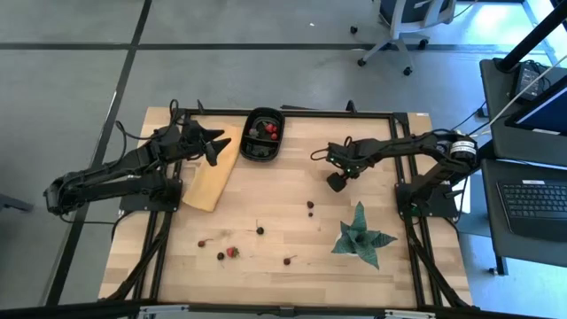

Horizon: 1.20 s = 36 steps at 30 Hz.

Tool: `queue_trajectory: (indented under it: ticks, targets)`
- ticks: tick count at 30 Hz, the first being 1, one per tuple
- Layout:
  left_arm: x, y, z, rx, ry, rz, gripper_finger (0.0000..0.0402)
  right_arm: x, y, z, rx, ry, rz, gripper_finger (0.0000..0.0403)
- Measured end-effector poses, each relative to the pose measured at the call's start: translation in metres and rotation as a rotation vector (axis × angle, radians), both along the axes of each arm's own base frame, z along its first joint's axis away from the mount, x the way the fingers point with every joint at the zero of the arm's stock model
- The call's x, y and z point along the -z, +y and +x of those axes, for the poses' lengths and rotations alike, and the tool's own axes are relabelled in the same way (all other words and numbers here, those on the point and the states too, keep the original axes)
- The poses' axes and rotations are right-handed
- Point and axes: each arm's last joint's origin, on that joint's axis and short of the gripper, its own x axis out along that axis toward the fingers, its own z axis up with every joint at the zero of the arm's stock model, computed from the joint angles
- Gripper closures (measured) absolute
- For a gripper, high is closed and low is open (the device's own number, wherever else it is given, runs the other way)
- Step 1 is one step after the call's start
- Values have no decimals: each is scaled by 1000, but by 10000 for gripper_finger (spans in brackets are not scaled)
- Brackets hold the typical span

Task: Pick and placing Produce into tupperware
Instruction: Put the red raspberry into the black bin

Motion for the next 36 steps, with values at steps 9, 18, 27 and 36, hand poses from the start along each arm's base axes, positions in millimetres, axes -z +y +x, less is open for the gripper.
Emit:
queue_trajectory:
  ticks: [9,18,27,36]
  targets:
    - [0,0,0,0,0,1,162,3,0,2,-9,-34,-5,106]
    - [0,0,0,0,1,1,162,2,-2,3,-16,-41,-5,153]
    - [0,0,0,-1,1,1,162,2,-2,3,-23,-42,-5,200]
    - [0,0,0,-1,1,2,162,2,-2,3,-22,-41,-5,246]
